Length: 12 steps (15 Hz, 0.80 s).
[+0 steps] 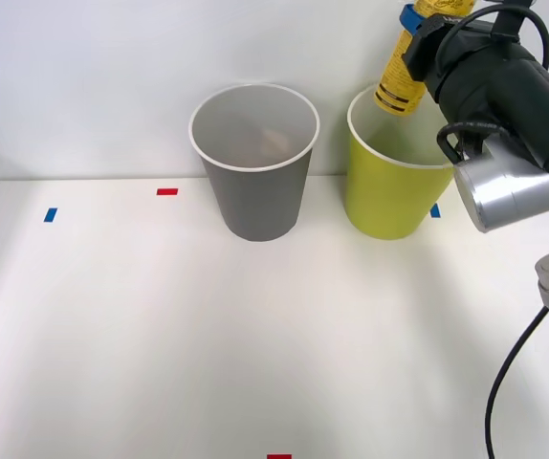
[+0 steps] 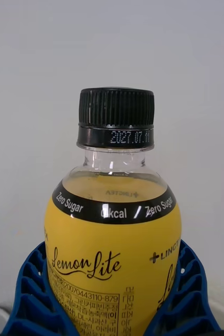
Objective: Put cans in the gray bin, plastic bottles in the light green bin
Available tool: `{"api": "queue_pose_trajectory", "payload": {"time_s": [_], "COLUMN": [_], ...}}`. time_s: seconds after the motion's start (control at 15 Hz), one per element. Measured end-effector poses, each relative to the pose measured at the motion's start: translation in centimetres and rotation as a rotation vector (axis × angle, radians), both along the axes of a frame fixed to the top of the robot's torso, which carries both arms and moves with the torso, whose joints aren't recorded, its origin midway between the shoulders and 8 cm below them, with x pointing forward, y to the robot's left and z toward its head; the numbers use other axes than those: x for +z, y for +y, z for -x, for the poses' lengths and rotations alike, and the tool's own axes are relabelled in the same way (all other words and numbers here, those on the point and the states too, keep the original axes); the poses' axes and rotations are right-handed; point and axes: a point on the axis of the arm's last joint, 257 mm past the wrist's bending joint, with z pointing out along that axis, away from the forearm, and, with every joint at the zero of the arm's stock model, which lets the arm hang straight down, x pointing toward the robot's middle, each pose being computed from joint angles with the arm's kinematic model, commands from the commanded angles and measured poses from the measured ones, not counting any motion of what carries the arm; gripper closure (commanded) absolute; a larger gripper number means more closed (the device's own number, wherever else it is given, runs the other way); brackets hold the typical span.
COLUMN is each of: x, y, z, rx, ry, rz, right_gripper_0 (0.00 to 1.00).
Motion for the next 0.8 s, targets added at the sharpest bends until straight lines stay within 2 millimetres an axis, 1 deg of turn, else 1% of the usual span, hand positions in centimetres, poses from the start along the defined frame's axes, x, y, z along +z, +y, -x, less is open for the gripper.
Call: {"api": "queue_pose_trajectory", "payload": {"time_s": [0.27,0.47,0.53,0.6,0.67,0.8], "x": [-1.2,-1.6,-1.6,-1.6,-1.6,-1.6], "y": [-1.4,-1.8,-1.9,-1.9,-2.0,-2.0], "z": [-2.1,-2.9,-3.0,-3.0,-3.0,-2.9], "rx": [-0.031,-0.043,-0.046,-0.050,-0.054,-0.054], "ry": [0.019,0.024,0.024,0.022,0.020,0.016], "rz": [0.021,0.033,0.036,0.041,0.045,0.050], "right_gripper_0": [1.00,1.00,0.58,0.23,0.00,0.00]}}
